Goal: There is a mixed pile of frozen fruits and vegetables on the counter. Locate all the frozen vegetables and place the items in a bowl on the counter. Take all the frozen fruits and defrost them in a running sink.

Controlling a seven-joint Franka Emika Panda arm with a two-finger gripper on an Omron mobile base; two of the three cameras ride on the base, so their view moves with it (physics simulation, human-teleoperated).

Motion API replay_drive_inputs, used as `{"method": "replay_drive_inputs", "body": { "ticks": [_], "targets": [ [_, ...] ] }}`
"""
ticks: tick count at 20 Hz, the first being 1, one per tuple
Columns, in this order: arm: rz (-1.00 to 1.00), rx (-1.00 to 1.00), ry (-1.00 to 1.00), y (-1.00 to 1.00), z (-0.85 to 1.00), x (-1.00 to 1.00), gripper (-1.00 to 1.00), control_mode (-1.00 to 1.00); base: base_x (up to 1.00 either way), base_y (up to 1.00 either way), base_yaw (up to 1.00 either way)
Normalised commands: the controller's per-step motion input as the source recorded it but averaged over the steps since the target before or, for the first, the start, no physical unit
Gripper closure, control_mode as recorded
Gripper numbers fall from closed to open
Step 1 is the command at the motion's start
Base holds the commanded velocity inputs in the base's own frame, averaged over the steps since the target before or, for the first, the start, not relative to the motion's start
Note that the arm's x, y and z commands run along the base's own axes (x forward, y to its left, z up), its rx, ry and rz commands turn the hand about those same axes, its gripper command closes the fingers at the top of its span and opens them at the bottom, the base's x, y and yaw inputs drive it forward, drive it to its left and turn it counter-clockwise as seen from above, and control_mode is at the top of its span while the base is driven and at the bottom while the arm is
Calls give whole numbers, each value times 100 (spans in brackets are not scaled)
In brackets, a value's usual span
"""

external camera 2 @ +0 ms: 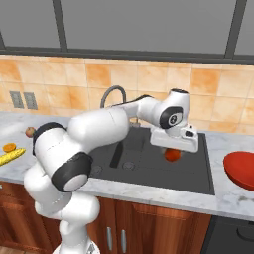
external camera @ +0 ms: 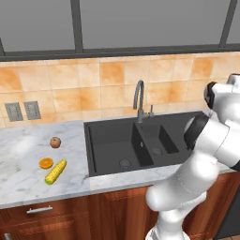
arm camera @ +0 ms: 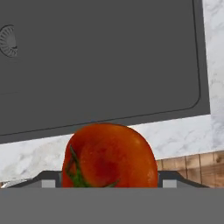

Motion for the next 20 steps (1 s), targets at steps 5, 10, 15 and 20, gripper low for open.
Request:
{"method": "replay_drive_inputs", "body": {
  "ticks": [5, 10, 15, 20],
  "targets": [
    [-1, -17, -1, -93, 1, 12, 100, -100, 0, 0, 0],
    [0, -1, -6, -95, 18, 1, 100, -100, 0, 0, 0],
    [0, 14, -6, -74, 17, 4, 100, -100, 0, 0, 0],
    [6, 17, -1, -69, 14, 21, 100, -100, 0, 0, 0]
  ]
}}
